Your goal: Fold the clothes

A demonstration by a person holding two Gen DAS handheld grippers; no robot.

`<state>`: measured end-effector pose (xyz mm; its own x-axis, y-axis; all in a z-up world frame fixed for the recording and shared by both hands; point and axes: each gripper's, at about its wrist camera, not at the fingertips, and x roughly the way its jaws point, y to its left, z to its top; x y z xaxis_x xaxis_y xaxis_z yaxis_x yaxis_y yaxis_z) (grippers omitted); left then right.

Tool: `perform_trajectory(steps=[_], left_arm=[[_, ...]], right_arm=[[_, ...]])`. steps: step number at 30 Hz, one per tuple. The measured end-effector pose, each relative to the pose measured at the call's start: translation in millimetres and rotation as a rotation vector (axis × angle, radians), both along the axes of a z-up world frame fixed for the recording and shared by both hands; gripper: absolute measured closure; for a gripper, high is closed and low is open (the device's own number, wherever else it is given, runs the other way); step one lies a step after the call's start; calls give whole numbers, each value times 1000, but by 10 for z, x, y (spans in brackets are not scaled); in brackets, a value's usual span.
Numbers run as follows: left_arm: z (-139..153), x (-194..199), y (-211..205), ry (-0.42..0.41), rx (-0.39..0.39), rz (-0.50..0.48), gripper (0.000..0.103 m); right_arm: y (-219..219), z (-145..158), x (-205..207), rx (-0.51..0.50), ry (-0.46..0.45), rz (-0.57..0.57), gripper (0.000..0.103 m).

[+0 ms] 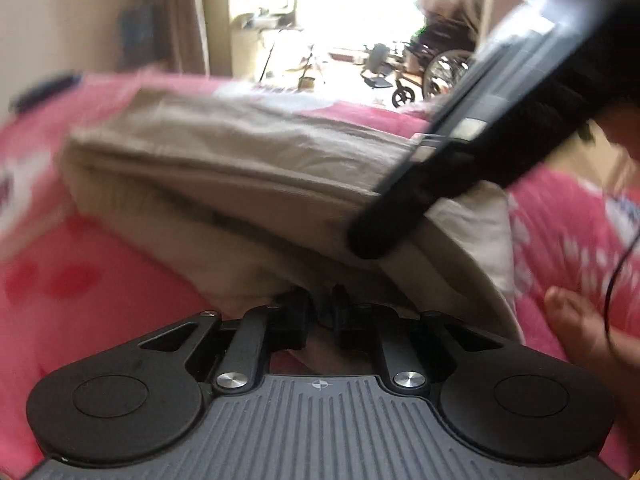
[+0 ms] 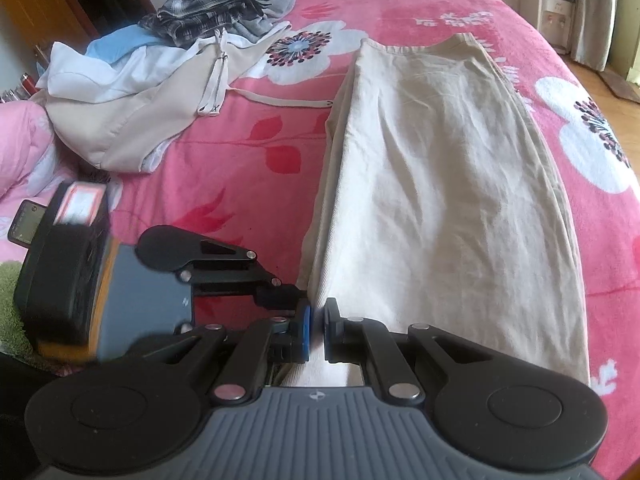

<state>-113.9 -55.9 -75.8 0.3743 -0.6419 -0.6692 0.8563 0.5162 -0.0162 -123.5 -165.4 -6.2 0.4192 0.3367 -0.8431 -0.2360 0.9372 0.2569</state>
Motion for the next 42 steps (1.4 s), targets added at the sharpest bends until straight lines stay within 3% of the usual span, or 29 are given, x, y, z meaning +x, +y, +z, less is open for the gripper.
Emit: perform_trajectory(steps=[2,8,11,15,23,26,32,35,36,39,42], left_arm=[[17,44,46,38,-27,11,85],[1,271,240,238,-142,85,84],[25,141,209,221,-145,27,84],[-19,-10,140,181,-93,-38,84],[22,-83,294,219,-46,-104,84],[60,29,398,266,-33,-134,84],[198,478,832,337,-154,30,84],[213,712,990,402,-260,185,84],[219,758,1019,415,-281,220,84],[210,799,1014,423,-300,254,84],[226,753,979,426,-303,244,84]], right_arm=[[-3,-5,4,3,3,-3,97],[-8,-27,19,19,12,4,96],[-11,-35,27,28,15,10,96],[12,-73,58,39,26,53,96],[245,-274,153,-44,28,244,96],[247,-360,169,-75,43,264,96],[270,-395,133,-87,27,290,96],[336,-395,55,-126,-5,326,91],[353,-399,34,-132,-11,332,83],[389,-338,-31,-96,-13,337,58],[401,-269,-194,-62,-2,347,56]])
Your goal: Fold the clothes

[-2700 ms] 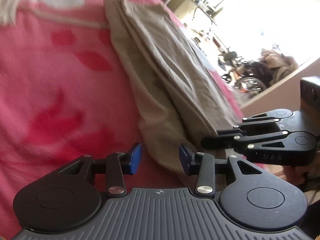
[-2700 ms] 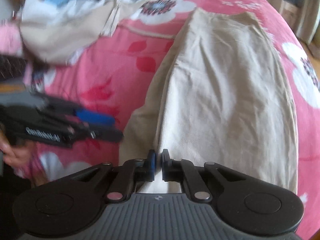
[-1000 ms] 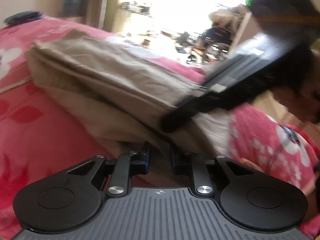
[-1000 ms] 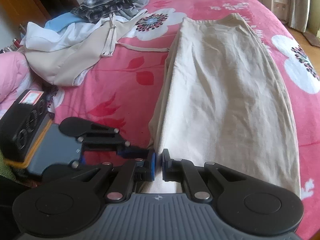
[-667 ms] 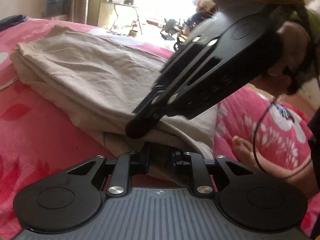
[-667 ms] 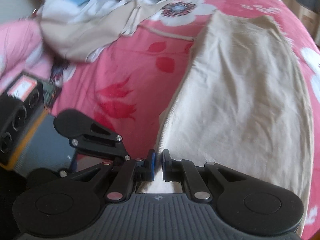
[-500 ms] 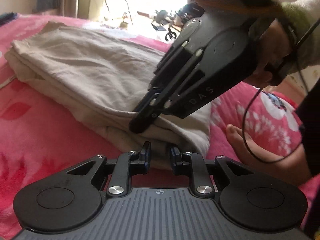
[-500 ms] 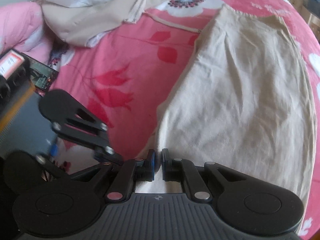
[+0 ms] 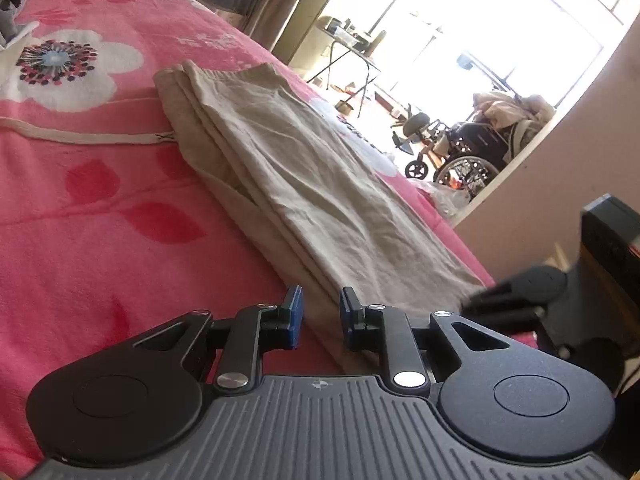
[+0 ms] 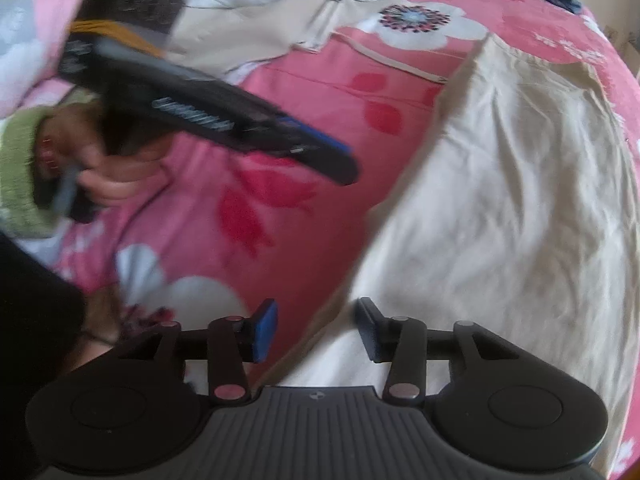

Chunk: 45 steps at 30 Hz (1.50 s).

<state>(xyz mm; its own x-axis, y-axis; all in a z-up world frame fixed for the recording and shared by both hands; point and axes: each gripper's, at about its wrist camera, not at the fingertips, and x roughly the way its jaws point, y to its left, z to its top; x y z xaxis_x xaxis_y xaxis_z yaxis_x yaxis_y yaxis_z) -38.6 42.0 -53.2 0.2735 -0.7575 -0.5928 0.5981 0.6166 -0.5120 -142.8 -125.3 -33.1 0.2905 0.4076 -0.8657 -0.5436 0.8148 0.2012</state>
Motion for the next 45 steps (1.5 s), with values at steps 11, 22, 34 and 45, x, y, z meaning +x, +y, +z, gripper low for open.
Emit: perform_trajectory(steps=[11,22,34,45], left_arm=[[-23,-130,-92,-13,29,-36,83],[56,-245,-167,-55,31,-71,83],[-115,-761,-596,-43,69,-332,83],[-217,-819,-638,-34,145,-337,82]], right_arm=[[-139,316,-437,94,-27,54,64],[19,-210,-366,-14,27,130,88],[-715,264,-599,23,-15,-104,88],[-1714,-126,-323,-237,-12,-473,85]])
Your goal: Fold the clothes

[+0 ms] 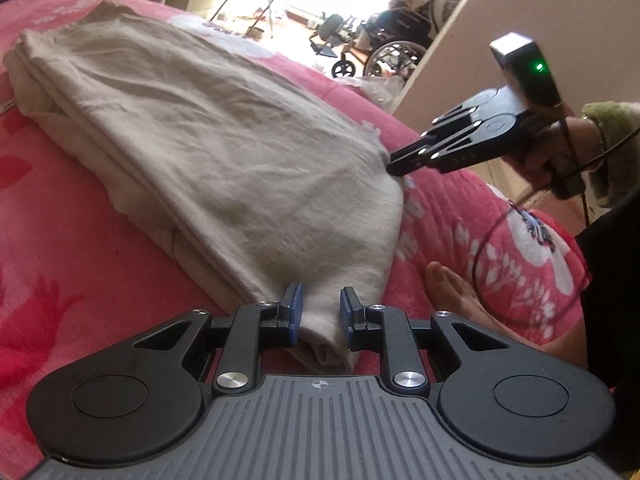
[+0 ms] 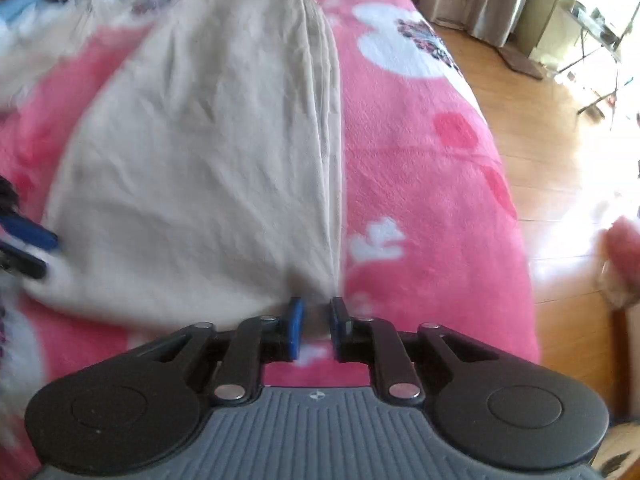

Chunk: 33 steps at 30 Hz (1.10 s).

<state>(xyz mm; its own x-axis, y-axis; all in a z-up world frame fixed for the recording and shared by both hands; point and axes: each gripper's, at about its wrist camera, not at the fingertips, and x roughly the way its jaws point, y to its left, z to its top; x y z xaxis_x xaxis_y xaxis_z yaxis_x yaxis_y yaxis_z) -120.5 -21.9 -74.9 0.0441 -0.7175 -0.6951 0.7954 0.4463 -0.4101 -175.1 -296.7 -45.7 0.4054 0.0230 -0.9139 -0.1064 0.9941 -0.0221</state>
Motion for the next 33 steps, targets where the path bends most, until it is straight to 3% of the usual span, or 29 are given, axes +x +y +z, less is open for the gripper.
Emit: perform_trajectory(steps=[2,6,9,14,17,19,24,27,33], left_arm=[[5,4,-1,9,0,6,82],[-1,-1,5,8,-4,-1,79],[1,10,9,15,-1,-1,77],[0,-30,9,10,-11,-12,73],[-20,-36,22,20,-25,-5,69],[-32,-30,29,28,-31,1,68],[-66,8,71,82,-60,11,68],[-84,15,72,90,-66,8,68],[-94,65,61,120,-67,8,67]], right_arm=[[45,158,95,-32,-1,56,85],[167,645,292,-36,-149,191,85],[443,802,569,-14,-220,350,85],[1088,625,978,105,-220,627,85],[1330,328,1253,130,-198,687,85],[1400,27,1471,151,-151,647,86],[1302,145,1546,190,-179,644,87],[1273,253,1752,183,-251,602,87],[1206,-120,2219,281,-229,437,85]])
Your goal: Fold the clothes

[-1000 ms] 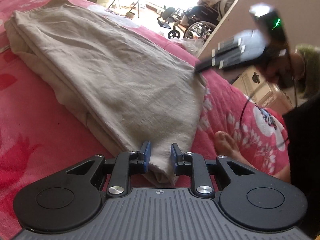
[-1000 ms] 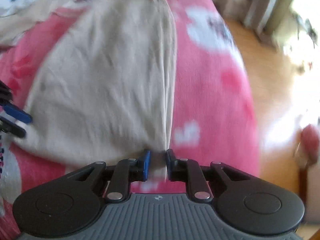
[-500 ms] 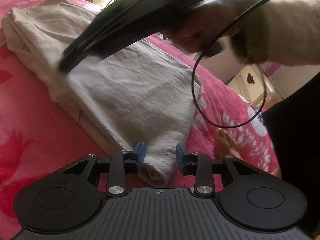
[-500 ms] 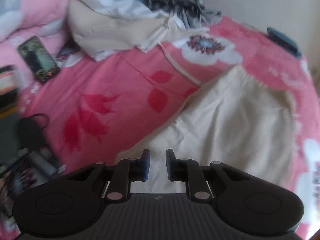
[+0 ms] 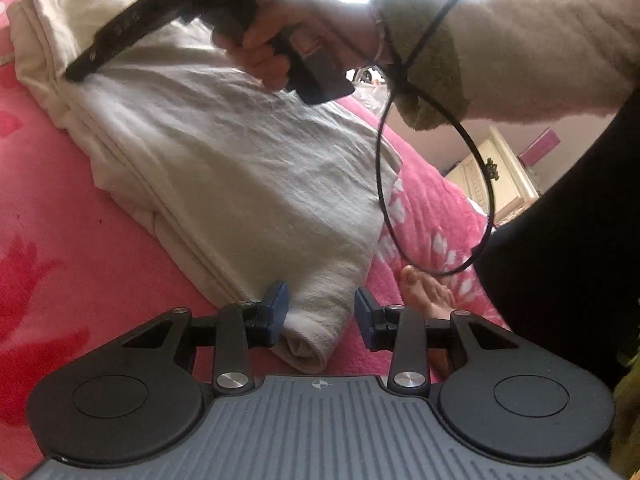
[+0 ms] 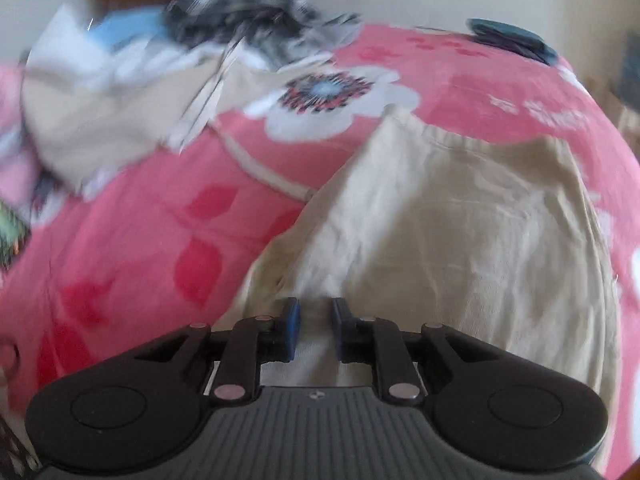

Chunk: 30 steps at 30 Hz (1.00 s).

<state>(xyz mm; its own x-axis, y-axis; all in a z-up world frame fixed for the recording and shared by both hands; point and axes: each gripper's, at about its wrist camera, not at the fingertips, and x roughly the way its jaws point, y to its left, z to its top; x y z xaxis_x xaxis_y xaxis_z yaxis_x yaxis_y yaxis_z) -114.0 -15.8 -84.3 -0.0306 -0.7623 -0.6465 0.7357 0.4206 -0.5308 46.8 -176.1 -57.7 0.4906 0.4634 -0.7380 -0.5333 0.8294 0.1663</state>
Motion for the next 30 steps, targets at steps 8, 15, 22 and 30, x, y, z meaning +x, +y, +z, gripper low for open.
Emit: perform_trajectory(steps=[8,15,22,30], left_arm=[[-33,-19,-22,2,-2,-14,64],[-34,-1,21,29,-15,-1,64],[-42,77,28,70,-22,3,64],[-48,71,24,83,-23,18,64]], right_arm=[[-18,294,598,55,-148,-85,85],[39,40,899,-7,-138,-138,86],[-497,177,1056,-163,-215,-371,86],[-726,233,1054,-144,-227,-373,85]])
